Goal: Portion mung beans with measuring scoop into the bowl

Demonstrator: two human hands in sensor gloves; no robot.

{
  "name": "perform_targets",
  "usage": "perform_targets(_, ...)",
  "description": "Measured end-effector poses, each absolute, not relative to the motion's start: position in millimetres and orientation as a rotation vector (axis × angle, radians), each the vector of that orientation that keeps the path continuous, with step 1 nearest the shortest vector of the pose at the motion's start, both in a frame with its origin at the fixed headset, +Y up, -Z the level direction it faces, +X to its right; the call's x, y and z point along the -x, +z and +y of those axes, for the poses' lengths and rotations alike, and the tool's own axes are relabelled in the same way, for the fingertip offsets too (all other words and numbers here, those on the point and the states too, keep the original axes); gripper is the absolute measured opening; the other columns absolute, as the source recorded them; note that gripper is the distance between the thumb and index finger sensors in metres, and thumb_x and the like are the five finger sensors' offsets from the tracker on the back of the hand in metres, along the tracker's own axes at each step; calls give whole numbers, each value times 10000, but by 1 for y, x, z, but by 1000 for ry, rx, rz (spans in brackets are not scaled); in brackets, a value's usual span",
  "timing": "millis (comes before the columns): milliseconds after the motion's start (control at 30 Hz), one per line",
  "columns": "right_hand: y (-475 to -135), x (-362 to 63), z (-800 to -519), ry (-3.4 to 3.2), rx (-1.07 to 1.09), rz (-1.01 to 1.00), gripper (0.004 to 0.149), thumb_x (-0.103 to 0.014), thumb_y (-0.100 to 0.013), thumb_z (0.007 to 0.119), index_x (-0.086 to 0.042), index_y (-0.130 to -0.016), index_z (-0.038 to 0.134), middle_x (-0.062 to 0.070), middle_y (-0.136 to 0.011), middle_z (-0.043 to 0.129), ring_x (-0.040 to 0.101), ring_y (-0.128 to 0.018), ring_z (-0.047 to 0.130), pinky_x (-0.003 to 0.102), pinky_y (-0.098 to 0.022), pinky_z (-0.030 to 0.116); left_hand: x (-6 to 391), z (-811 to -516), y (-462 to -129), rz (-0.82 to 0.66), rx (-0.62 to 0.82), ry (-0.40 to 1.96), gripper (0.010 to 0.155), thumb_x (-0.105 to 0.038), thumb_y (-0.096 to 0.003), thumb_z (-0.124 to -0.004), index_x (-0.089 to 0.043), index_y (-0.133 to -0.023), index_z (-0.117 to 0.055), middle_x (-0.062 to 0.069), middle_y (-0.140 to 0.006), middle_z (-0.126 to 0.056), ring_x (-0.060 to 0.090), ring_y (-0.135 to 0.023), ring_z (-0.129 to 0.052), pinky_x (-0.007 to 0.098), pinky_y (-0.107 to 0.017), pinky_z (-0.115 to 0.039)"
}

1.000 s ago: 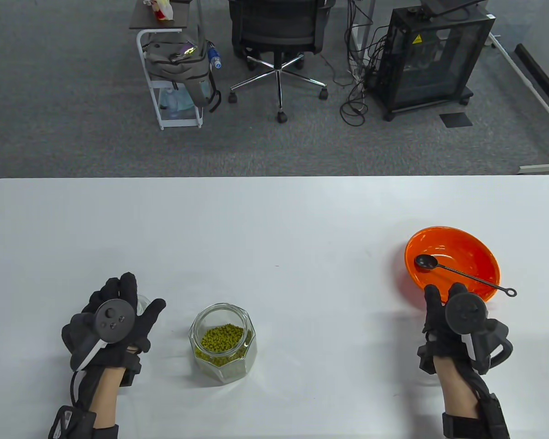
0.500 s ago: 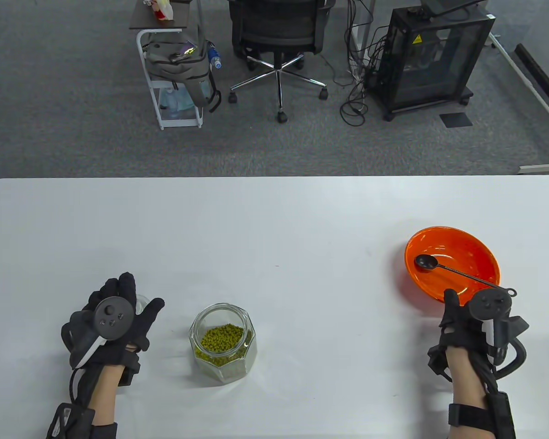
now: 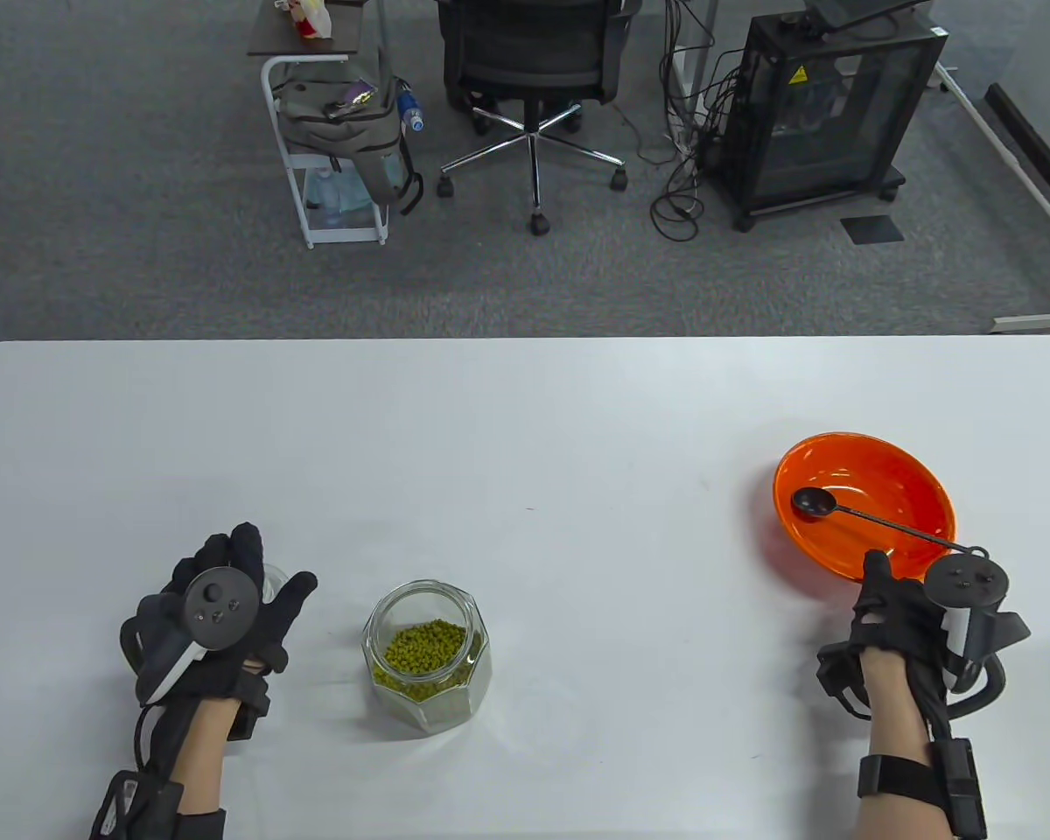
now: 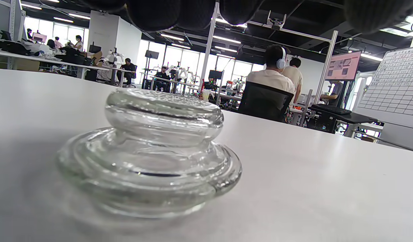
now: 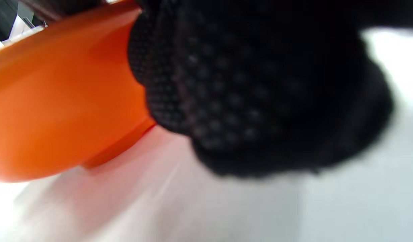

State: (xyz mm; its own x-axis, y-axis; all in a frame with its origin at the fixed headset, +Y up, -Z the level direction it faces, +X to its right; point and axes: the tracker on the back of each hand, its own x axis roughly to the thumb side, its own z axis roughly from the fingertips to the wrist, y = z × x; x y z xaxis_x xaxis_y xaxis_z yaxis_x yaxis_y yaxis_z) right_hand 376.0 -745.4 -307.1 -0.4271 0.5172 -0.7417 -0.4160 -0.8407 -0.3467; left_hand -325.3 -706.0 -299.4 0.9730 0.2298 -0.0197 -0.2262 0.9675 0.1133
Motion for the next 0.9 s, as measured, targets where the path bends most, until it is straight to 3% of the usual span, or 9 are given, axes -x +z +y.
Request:
perform_targets(367, -305, -388, -754, 2017, 1175, -183, 482, -529, -464, 827, -81, -543, 988, 45, -280, 1107, 170, -5, 1086, 256, 46, 927, 322, -708, -299, 24, -104, 229, 903, -727, -520, -641, -80, -1116, -435, 263, -1115, -461, 534, -900, -575, 687, -670, -509)
perform_targets(900, -318, -370, -755, 1946, 849, -147, 469, -432, -437, 880, 23, -495, 980, 125, -242, 1088, 215, 32, 1058, 281, 59, 909, 323, -708, -298, 22, -114, 241, 907, -730, -519, -632, -78, -1117, -431, 263, -1115, -462, 534, -902, -572, 686, -670, -509)
